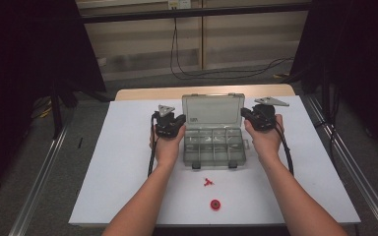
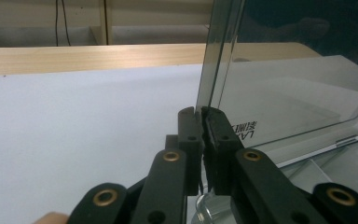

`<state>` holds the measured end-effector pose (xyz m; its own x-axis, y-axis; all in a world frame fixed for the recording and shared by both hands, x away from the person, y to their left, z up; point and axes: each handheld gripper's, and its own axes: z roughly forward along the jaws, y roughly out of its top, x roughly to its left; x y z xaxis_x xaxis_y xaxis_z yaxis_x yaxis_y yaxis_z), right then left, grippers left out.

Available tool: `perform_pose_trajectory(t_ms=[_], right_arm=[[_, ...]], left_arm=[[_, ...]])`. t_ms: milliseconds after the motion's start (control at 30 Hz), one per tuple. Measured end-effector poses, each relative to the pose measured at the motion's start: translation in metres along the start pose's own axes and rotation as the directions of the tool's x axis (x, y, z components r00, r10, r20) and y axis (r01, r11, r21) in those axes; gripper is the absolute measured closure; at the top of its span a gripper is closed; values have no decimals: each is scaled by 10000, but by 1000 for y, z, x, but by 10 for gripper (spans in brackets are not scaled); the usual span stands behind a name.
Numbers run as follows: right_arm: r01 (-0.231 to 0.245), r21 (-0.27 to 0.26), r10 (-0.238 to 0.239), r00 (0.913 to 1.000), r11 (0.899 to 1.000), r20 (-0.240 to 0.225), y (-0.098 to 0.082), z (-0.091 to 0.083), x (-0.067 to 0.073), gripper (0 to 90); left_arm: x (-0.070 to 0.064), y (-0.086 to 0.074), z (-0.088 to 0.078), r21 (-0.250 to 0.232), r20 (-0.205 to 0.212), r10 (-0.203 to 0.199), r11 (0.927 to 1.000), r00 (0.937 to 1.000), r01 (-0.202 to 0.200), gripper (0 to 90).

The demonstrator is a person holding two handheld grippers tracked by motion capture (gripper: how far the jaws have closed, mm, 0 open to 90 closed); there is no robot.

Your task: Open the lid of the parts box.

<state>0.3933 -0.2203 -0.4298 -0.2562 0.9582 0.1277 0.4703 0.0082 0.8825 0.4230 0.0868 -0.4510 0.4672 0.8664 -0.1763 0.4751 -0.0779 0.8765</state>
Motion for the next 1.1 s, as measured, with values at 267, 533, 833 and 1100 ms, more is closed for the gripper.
perform_pose_trajectory(t_ms=[267, 533, 833, 1100], right_arm=[[-245, 478, 240, 9997, 9986, 104, -9, 15, -2, 842], [-579, 540, 576, 9983, 9969, 77, -13, 21, -6, 871], [-968, 738, 974, 9952, 9926, -48, -13, 27, -11, 874], [-1254, 1048, 1277, 9917, 9865, -155, -10, 31, -14, 873]], left_arm=[[-1, 2, 4, 148, -209, 129, 9998, 9997, -125, 878], [4, 5, 9, 399, -17, -212, 9990, 9998, 212, 880], [10, 15, 17, 1119, 186, -752, 9911, 9970, 726, 881], [17, 20, 23, 1642, 349, -1130, 9807, 9930, 1059, 887]])
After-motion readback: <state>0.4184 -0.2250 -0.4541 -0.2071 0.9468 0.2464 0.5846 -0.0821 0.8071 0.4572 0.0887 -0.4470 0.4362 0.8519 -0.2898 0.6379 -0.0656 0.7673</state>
